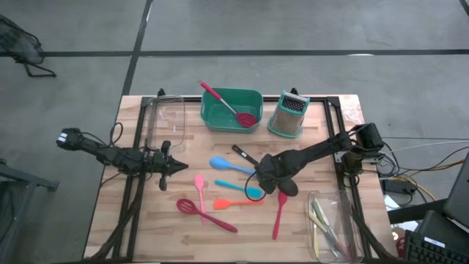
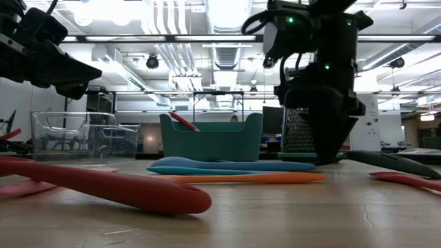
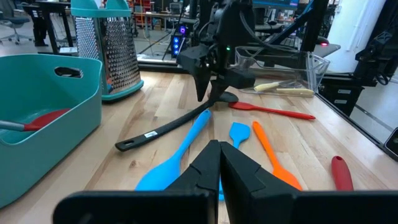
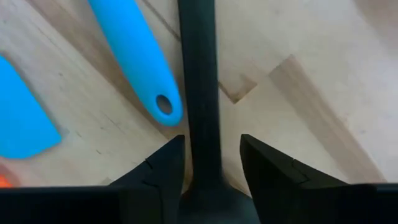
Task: Pick & Place Kitchen Items
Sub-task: Put the black serving spoon into the green bin
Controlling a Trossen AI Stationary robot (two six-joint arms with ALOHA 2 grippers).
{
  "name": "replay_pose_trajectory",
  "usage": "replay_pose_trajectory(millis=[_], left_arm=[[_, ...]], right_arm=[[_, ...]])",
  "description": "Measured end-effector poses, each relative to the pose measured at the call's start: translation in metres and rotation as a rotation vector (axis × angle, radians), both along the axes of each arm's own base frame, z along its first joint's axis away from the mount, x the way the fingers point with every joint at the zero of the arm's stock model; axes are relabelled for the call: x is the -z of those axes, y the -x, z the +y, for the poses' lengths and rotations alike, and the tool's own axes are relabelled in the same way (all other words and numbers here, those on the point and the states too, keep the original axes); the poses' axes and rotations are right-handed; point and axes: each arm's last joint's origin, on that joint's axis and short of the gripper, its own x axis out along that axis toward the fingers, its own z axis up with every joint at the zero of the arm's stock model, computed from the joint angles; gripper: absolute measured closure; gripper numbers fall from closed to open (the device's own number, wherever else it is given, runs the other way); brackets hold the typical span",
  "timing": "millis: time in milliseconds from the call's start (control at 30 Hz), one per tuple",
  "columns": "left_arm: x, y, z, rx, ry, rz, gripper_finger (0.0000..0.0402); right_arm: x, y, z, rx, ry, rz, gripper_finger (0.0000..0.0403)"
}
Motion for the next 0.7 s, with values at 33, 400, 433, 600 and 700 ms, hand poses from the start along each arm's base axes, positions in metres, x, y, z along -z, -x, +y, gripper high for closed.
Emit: replay_pose_trajectory(millis=[33, 400, 433, 600, 700], left_arm=[[0.0, 0.0, 0.0, 0.0, 0.0, 0.0, 0.039], [0.0, 0.0, 0.0, 0.0, 0.0, 0.0, 0.039], [0.0, 0.0, 0.0, 0.0, 0.0, 0.0, 0.039], [0.0, 0.0, 0.0, 0.0, 0.0, 0.0, 0.039], [0.0, 0.0, 0.0, 0.0, 0.0, 0.0, 0.039]], right_arm=[[0.002, 0.001, 0.0, -0.001, -0.006, 0.001, 0.0242], [0.015, 0.01, -0.001, 0.001, -0.005, 0.014, 0.022], [0.016, 0.01, -0.001, 0.001, -0.005, 0.013, 0.0225], [0.017, 0.011, -0.002, 0.0, -0.007, 0.012, 0.0267], [0.016, 0.009, -0.001, -0.008, -0.009, 0.003, 0.0302]])
